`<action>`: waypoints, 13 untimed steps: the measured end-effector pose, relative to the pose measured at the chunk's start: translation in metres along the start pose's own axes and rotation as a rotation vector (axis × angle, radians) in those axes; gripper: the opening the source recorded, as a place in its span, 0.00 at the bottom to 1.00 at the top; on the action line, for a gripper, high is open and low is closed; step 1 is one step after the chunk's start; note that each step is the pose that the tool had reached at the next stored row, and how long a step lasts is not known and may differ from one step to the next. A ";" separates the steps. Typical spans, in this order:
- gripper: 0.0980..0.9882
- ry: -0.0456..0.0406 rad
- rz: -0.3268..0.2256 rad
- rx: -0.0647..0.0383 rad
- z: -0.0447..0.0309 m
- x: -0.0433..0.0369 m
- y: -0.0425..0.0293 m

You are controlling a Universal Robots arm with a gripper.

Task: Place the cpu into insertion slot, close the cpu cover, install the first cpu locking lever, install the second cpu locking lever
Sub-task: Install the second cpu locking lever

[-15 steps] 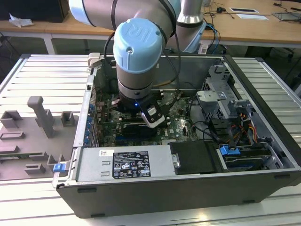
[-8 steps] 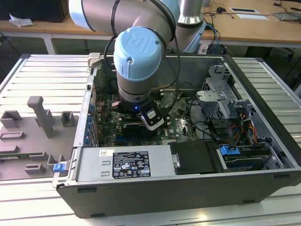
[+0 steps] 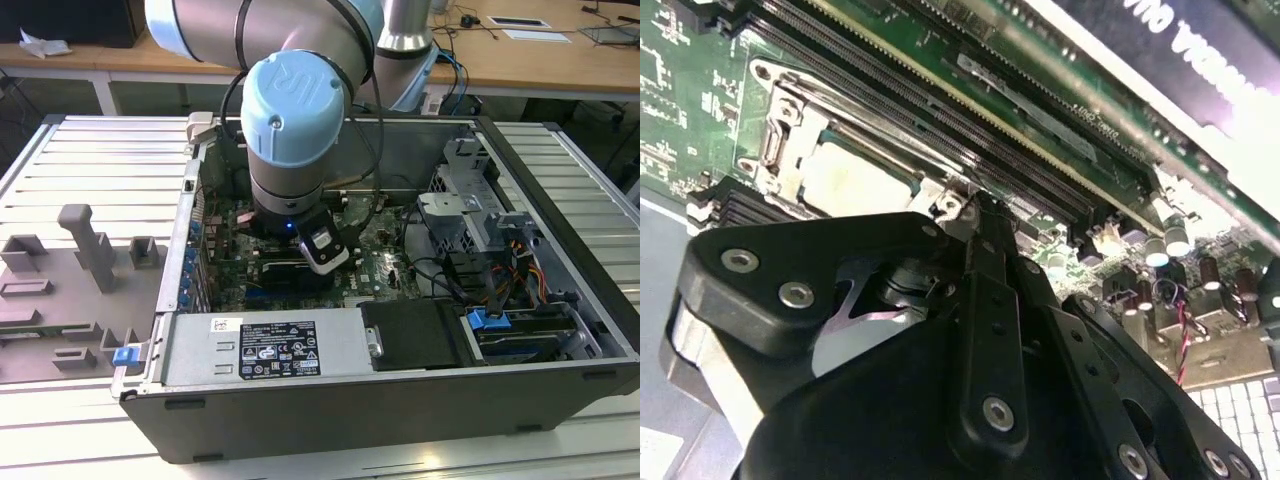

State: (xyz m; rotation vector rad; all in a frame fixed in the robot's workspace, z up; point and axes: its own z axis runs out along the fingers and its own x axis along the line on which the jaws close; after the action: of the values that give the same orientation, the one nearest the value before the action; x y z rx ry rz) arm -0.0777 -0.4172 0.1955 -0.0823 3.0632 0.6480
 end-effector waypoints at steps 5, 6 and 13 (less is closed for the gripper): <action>0.01 -0.0001 0.000 0.000 -0.0041 -0.0001 0.0020; 0.01 -0.0001 0.000 0.000 -0.0046 -0.0001 0.0022; 0.01 -0.0003 0.000 0.000 -0.0079 -0.0002 0.0041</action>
State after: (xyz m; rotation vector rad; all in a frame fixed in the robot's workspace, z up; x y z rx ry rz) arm -0.0777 -0.4166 0.2043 -0.0821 3.0628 0.6480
